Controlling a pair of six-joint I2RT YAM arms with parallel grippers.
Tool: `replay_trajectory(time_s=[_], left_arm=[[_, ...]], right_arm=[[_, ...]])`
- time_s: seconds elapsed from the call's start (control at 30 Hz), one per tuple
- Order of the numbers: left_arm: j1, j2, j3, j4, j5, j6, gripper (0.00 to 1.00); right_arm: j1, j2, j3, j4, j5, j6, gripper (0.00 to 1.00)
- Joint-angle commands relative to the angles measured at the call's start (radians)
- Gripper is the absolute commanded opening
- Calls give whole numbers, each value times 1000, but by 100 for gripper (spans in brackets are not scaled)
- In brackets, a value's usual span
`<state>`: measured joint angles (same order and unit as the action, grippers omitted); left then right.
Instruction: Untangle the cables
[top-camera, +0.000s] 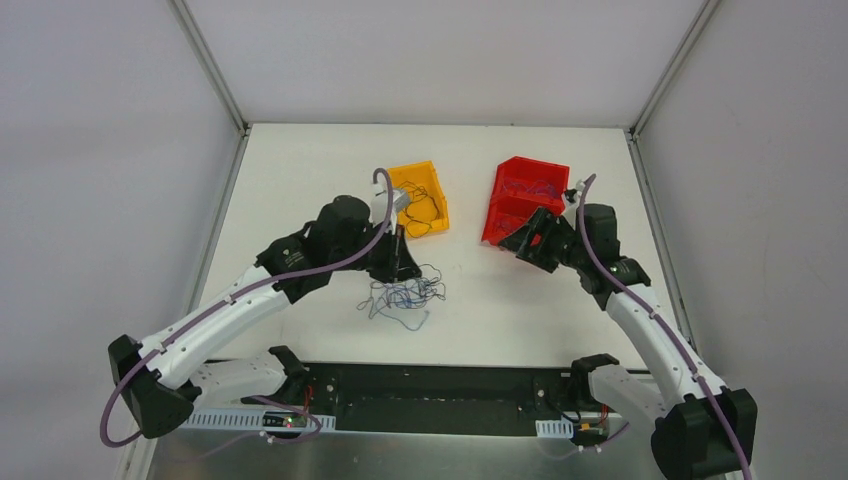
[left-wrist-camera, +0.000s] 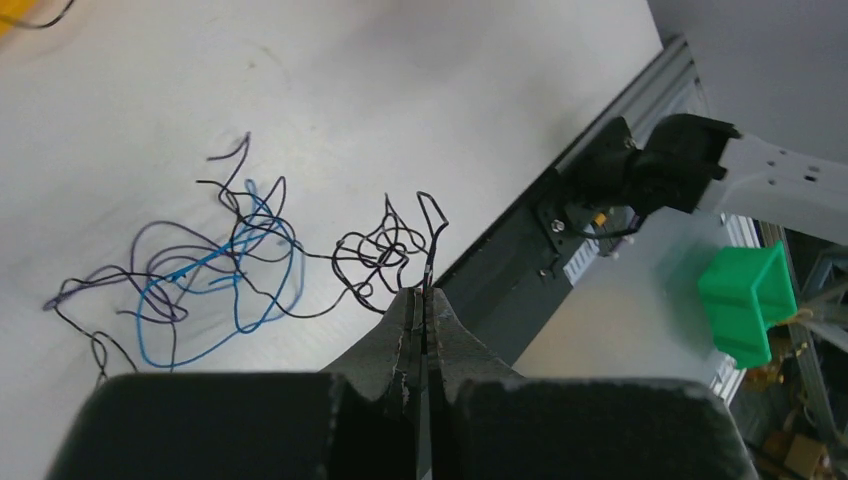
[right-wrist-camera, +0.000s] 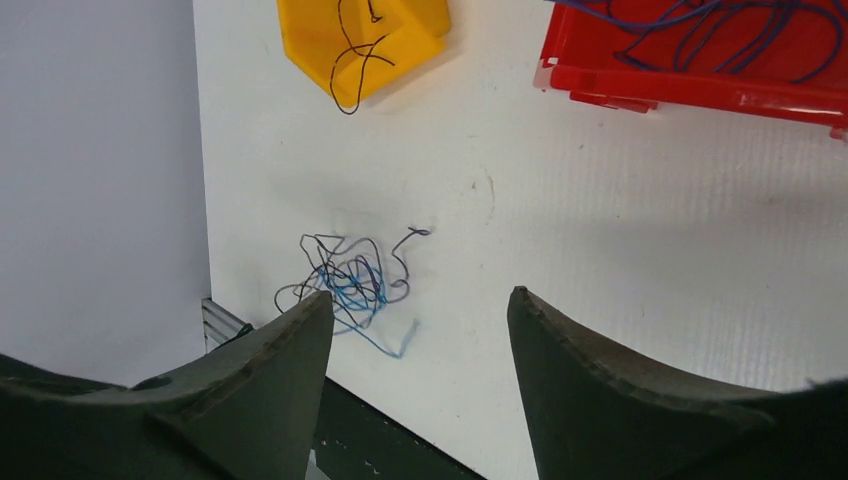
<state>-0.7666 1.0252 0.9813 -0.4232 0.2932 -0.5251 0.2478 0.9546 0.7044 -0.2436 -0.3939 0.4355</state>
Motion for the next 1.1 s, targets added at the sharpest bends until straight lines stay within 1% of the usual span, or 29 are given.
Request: replay_trajectory(time_s=[0.0,0.1,0.17,0.23,0.33,0.4,0.43,0.5,0.57,0.63,0.67,0.77,0.83,0.93,1.07], left_arm=[[-61,49,127,30,60,59,0],[-62,38,145,30,1,64,0],[-63,24,134,29,-71,69,0],[-63,23,124,29,-103,77,0],[-62,45,117,29,-96,86,0],[-62,66,116,32,-64,90,0],[-63,73,116,32,-55,94,0],[-62,80,110,36,-56,94,0],[-63,74,100,41,-72,91,0],[-63,61,93,50,-88,88,0],[-63,52,90,53,-95,88,0],[-63,24,82,62,-140,88,0],[-62,5,74,68,-181,84,0],[-62,-17,62,73,-237,80,0],[-62,-28,53,78,-255,84,0]], right_arm=[[12,-15,-17,117,-65,-32,69],[11,-10,-33,147,-72,-46,71],[13,-6,-56,180,-101,-50,71],[18,-3,-83,218,-127,-45,71],[35,1,-133,307,-164,-19,72],[48,7,-168,392,-231,7,70],[64,10,-185,439,-264,11,69],[120,15,-198,471,-284,-17,68],[195,23,-191,433,-232,-79,68],[245,42,-193,403,-123,-98,68],[254,54,-211,438,-85,-81,67],[276,95,-303,600,-44,-20,62],[319,110,-344,671,7,-12,59],[405,108,-371,690,126,-31,57],[484,111,-371,696,247,-29,56]])
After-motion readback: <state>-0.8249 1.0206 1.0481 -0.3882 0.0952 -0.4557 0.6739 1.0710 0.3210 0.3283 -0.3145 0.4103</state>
